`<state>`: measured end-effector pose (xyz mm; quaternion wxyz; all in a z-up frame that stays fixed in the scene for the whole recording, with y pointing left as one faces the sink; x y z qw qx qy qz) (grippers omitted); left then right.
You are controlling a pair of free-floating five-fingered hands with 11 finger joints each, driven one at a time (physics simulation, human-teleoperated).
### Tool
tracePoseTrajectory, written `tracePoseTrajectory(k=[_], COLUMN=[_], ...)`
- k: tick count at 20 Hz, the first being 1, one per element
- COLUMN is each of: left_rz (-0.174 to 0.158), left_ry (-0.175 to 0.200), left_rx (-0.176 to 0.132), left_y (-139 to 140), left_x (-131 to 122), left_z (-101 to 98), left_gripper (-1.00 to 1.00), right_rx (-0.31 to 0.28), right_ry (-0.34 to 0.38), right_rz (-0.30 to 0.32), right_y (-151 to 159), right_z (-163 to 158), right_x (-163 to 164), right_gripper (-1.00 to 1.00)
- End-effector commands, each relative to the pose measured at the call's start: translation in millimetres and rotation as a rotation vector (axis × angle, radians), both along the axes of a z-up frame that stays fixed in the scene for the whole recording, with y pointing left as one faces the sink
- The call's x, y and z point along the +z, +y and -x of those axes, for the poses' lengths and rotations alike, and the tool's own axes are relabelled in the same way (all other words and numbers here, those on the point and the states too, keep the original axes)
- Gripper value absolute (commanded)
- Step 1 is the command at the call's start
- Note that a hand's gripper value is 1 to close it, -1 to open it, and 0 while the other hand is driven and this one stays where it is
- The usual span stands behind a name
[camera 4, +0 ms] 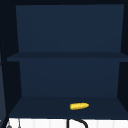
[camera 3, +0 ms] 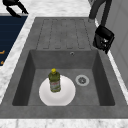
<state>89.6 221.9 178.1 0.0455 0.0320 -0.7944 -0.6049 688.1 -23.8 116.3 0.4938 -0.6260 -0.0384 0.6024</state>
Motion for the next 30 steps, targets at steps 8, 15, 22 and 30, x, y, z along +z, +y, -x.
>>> tracePoseTrajectory(k=[8,15,22,30], left_rz=[0.000,0.000,0.000,0.000], left_ry=[0.000,0.000,0.000,0.000], left_rx=[0.000,0.000,0.000,0.000], left_y=[0.0,0.0,0.0,0.0], left_x=[0.0,0.0,0.0,0.0], left_z=[0.0,0.0,0.0,0.0], left_gripper=[0.00,0.00,0.00,0.00], right_rx=[-0.081,-0.235,-0.202,-0.205], right_ry=[-0.081,-0.040,-0.016,-0.007], right_rz=[0.031,-0.021,-0.090,-0.144], right_y=[34.7,8.8,6.7,3.3], right_z=[-0.7,-2.4,-7.0,-7.9], right_x=[-12.9,-3.5,-2.5,2.4], right_gripper=[1.00,-1.00,-1.00,-1.00])
